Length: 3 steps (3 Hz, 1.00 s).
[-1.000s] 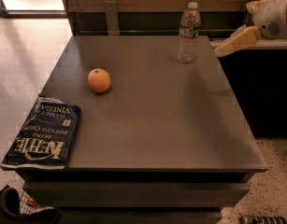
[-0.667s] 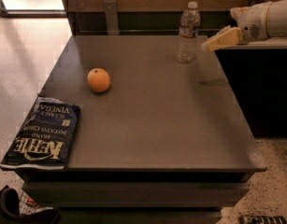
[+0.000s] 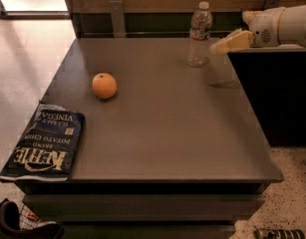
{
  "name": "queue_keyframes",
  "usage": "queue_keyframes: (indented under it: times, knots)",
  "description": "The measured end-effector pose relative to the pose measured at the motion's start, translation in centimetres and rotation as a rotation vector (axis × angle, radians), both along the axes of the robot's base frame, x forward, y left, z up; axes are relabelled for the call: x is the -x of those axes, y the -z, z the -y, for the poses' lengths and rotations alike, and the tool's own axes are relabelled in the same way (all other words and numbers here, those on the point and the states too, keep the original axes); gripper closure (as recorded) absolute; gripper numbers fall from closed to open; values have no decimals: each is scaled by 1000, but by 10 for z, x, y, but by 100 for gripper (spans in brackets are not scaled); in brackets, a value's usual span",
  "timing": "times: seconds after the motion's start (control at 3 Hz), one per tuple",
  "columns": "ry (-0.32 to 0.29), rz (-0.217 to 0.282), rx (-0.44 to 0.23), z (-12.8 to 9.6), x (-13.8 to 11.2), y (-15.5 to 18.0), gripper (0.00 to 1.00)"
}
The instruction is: Move water bottle near blue chip bag
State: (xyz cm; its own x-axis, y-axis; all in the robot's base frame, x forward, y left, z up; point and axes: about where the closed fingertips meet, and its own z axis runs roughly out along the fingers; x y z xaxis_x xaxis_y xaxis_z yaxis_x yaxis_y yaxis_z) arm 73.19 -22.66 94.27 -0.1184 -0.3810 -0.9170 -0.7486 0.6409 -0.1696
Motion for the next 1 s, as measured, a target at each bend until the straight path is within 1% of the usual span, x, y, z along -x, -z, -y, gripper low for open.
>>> queue_keyframes:
  times: [0.33, 0.67, 1.0]
  knots:
    - [10, 16, -159, -15, -32, 9, 0]
    - [9, 19, -237, -26, -49, 14, 0]
    - [0, 18, -270, -34, -57, 19, 0]
